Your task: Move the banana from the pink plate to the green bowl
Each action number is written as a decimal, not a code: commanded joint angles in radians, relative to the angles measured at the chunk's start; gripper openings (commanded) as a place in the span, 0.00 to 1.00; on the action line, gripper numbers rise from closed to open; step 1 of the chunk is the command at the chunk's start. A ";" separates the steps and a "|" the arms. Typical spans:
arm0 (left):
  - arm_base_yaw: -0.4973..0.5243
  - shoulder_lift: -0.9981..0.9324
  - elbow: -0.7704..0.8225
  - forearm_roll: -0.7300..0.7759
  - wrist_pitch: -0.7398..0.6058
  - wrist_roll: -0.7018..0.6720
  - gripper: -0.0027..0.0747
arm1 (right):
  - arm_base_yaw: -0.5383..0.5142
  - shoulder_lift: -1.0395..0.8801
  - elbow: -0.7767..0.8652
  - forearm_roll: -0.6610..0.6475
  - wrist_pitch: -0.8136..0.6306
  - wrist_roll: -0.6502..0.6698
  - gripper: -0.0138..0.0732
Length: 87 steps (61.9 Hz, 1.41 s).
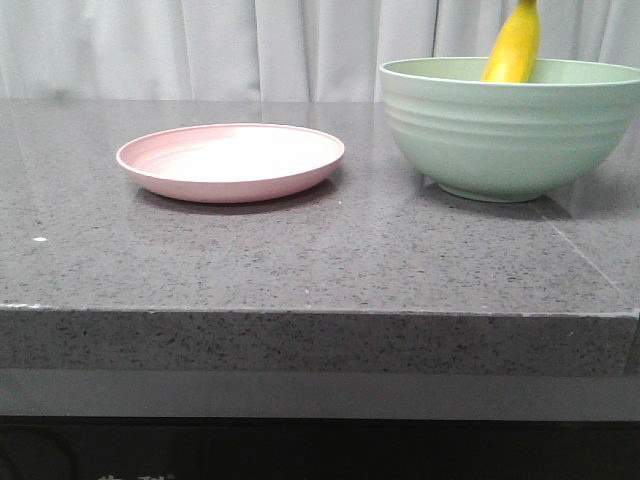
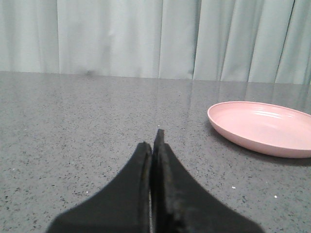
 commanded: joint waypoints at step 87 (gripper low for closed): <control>0.031 -0.024 0.005 -0.001 -0.108 -0.009 0.01 | 0.005 0.002 -0.017 0.001 -0.069 -0.002 0.08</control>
